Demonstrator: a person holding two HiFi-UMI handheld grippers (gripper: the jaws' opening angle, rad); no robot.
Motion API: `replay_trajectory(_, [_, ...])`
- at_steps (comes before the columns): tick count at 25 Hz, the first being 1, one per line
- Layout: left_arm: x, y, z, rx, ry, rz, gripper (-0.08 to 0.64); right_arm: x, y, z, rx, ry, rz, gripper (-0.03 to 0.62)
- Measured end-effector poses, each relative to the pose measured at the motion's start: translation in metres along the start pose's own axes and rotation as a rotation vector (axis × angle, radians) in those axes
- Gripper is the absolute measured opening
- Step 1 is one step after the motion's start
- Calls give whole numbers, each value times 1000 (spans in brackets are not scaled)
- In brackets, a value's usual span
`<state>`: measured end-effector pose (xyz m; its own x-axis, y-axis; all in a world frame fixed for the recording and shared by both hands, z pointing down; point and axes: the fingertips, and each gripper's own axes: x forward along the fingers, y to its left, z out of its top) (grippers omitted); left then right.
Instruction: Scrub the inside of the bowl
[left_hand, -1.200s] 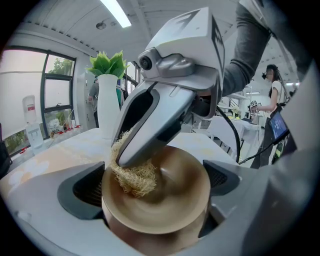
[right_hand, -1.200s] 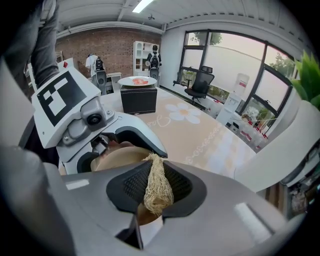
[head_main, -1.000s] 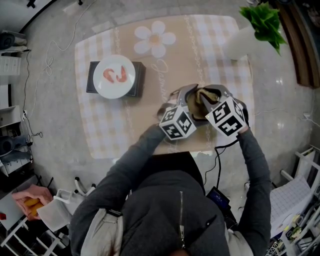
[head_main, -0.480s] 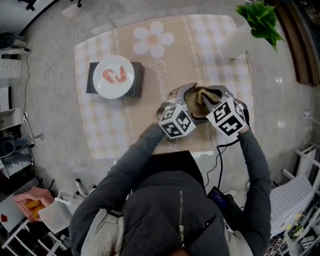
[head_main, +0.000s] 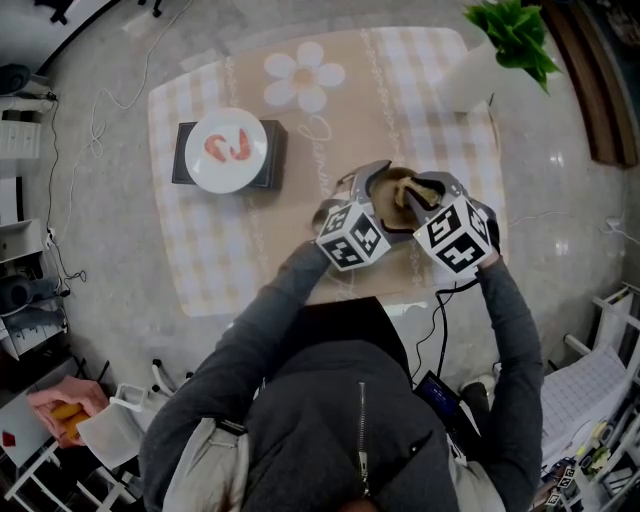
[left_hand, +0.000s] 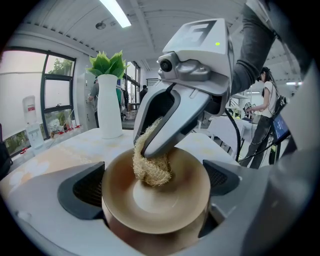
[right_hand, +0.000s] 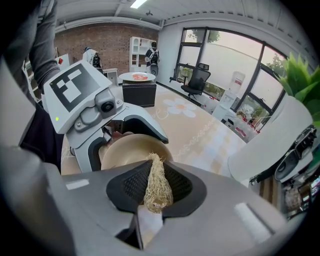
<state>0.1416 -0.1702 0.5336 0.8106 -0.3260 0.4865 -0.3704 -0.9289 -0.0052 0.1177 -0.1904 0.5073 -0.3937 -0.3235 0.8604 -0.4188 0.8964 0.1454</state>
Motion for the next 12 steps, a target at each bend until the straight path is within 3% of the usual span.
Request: replay_trajectory(12, [1, 0, 0, -2, 1, -1, 598, -4, 7, -5, -11, 23, -16, 63])
